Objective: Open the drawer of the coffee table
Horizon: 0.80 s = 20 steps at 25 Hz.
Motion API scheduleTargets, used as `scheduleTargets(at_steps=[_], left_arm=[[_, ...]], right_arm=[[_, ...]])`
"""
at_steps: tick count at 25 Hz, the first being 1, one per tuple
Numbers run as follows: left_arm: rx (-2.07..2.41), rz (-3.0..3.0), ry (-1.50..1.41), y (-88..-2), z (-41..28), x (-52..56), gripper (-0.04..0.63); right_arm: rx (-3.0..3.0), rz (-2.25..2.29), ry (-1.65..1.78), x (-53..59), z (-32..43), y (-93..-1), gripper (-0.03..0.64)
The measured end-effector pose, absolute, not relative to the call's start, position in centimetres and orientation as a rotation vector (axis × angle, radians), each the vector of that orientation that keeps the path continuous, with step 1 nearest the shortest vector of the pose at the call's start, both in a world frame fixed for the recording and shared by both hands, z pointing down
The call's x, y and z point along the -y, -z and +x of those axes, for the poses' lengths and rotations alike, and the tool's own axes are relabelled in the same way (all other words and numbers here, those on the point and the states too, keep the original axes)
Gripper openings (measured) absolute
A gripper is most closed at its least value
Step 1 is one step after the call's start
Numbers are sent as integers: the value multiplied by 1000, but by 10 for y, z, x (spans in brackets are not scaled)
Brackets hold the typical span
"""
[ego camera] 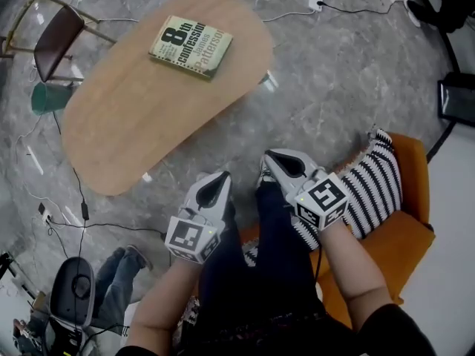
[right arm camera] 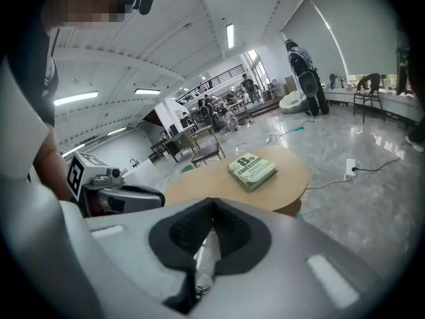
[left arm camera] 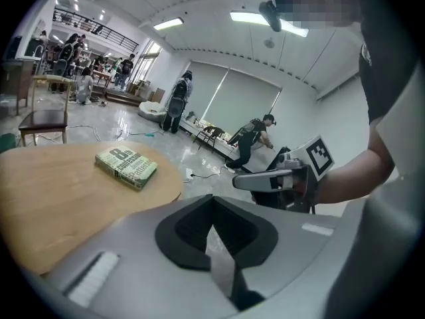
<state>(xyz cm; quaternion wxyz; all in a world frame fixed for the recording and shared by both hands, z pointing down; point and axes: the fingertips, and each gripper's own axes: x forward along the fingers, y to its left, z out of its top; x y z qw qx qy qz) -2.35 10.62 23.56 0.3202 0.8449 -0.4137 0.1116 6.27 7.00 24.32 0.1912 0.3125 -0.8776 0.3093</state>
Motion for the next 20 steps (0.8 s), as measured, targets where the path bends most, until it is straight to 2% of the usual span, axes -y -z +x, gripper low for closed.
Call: scheduleTargets(at_steps=[10,20], left_arm=[[1121,2189,-380,-318,9,-64,0],[1226,2240,-334,-411,32,-14,0]], right_arm=[[2488,801,-874,-30,92,-327,0],[2519,726,-797,6,101,-429,0]])
